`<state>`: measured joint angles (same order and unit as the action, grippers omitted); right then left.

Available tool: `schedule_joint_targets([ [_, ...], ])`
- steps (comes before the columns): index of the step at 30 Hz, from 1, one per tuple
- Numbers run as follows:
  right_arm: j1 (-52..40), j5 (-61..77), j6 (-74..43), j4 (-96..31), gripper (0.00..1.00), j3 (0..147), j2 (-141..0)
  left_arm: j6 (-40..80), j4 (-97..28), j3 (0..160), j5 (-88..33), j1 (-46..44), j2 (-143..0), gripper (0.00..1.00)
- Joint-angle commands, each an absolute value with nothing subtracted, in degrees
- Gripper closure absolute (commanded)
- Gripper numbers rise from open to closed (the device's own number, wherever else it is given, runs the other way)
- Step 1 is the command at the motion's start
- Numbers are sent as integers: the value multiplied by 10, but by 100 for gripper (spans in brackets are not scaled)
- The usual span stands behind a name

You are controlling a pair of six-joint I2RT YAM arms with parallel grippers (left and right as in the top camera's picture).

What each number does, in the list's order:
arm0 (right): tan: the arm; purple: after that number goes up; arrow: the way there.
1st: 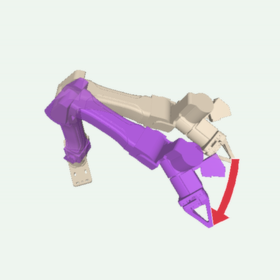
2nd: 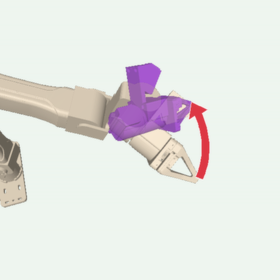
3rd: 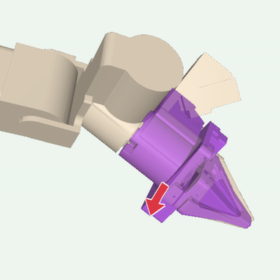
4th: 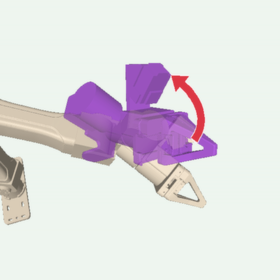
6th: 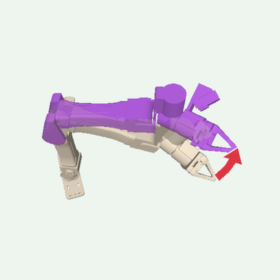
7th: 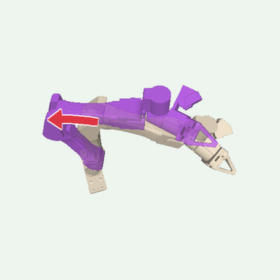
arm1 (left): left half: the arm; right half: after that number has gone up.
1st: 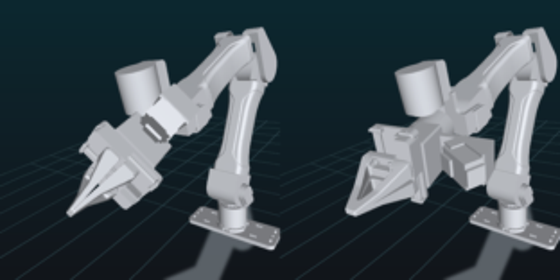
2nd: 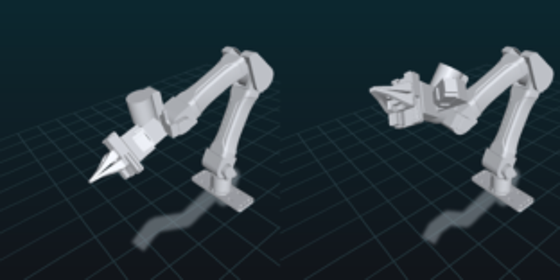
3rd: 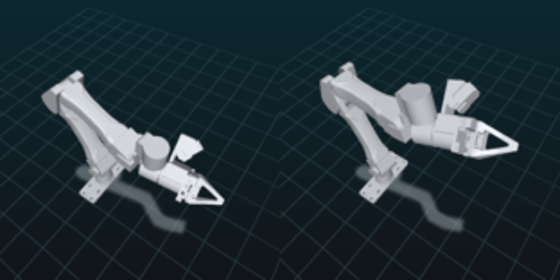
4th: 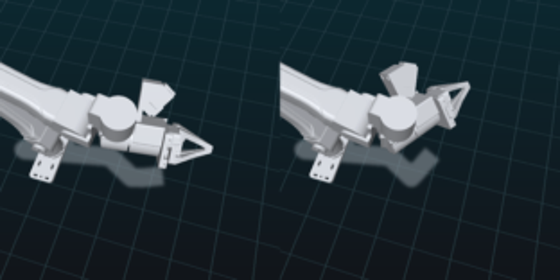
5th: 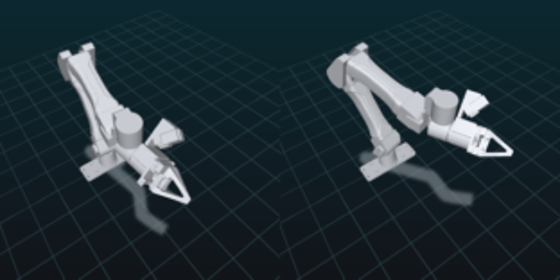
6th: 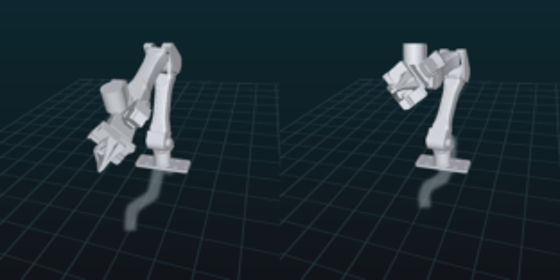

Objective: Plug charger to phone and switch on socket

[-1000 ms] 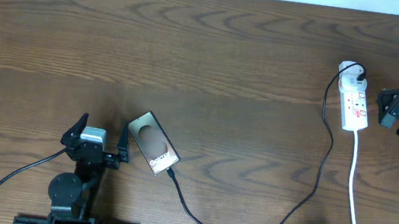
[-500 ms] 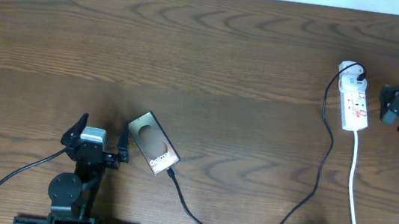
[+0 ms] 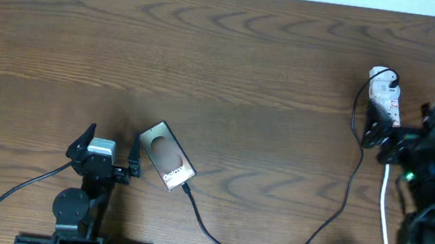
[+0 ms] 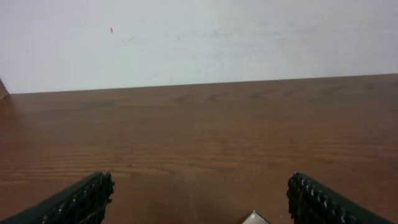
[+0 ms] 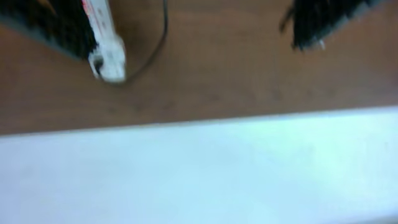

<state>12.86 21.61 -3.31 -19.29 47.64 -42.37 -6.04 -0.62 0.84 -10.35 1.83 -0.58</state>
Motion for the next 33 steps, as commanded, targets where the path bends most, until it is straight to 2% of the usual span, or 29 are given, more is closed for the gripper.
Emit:
schedule_joint_targets([
  [1,110,213,-33,-102,1,371,-371,-64,-32,2,-113,21,-2,8],
  [8,71,190,-30,139,1,150,-260,-64,-32,2,-113,21,-2,8],
  [14,32,106,-29,231,1,28,-187,-64,-32,2,-113,21,-2,8],
  [16,16,61,-29,230,1,2,-161,-64,-32,2,-113,21,-2,8],
  [21,-15,-36,-27,130,1,3,-100,-64,-32,2,-113,21,-2,8],
  [28,-42,-95,-27,-4,1,3,0,-64,-32,2,-113,21,-2,8],
  [33,-49,-121,-30,-31,1,3,-3,-64,-32,2,-113,21,-2,8],
])
